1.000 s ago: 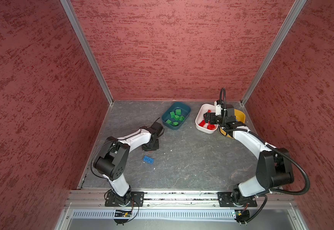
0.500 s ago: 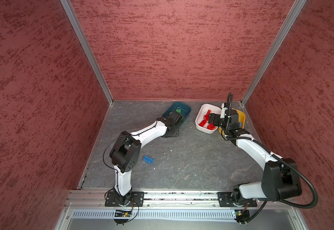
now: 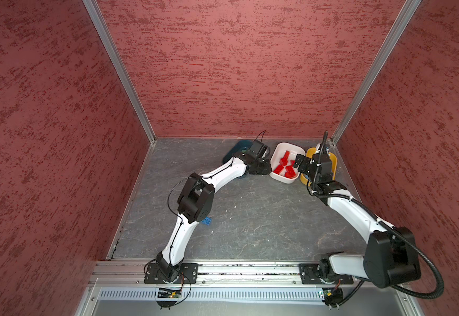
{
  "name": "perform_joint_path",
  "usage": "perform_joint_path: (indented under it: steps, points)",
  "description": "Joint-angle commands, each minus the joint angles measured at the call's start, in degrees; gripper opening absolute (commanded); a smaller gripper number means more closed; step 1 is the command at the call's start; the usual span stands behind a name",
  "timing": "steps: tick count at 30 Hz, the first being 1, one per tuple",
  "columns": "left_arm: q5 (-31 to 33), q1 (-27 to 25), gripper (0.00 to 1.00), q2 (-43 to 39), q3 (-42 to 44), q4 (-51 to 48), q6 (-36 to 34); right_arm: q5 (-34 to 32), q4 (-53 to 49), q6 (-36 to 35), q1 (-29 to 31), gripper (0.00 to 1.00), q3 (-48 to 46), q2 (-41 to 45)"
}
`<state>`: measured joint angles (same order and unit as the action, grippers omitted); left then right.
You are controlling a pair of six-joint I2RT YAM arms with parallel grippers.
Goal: Sort the legos into containers by color
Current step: 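Carry the red brick to the white tub and release it with the left gripper, then grasp the last blue brick on the table with the right gripper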
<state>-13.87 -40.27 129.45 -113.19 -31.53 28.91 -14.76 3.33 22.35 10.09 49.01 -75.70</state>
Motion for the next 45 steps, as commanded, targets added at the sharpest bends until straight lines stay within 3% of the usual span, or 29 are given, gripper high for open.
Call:
perform_joint_path:
  steps: [1,8,12,15,20,23,28,32,45]
  points:
    - [-5.4,-0.5,0.21,3.7,-5.0,2.6,0.4,-0.4,0.9,1.3,0.3,0.99,0.4,1.2]
    - [-5.3,-0.8,0.26,11.5,-16.1,4.4,2.6,3.8,-2.5,0.8,0.4,0.99,2.0,1.0]
    - [-5.3,-0.9,0.58,17.5,-28.2,-1.9,2.6,9.8,-1.5,-0.6,0.4,0.99,0.4,1.9]
    - [-4.1,-0.7,0.78,16.0,-28.8,-4.5,0.4,16.9,1.0,-2.8,0.4,0.99,-1.7,3.1]
    - [-1.3,1.3,0.92,1.8,-11.9,0.9,-0.9,28.8,3.4,-7.0,1.3,0.99,-3.8,3.1]
    - [3.6,3.2,0.98,-8.6,1.3,5.1,-0.5,32.0,4.4,-10.0,4.0,0.99,-4.1,1.8]
    - [14.5,6.9,1.0,-22.7,19.0,5.5,0.3,33.6,7.9,-14.3,10.2,0.99,-3.9,-1.5]
    - [18.8,10.6,0.99,-32.3,31.7,5.6,2.1,32.5,8.2,-16.9,15.6,0.99,-1.4,-6.3]
    - [34.4,23.4,0.99,-55.0,54.5,-5.0,11.7,32.1,0.8,-27.0,31.9,0.99,11.9,-23.5]
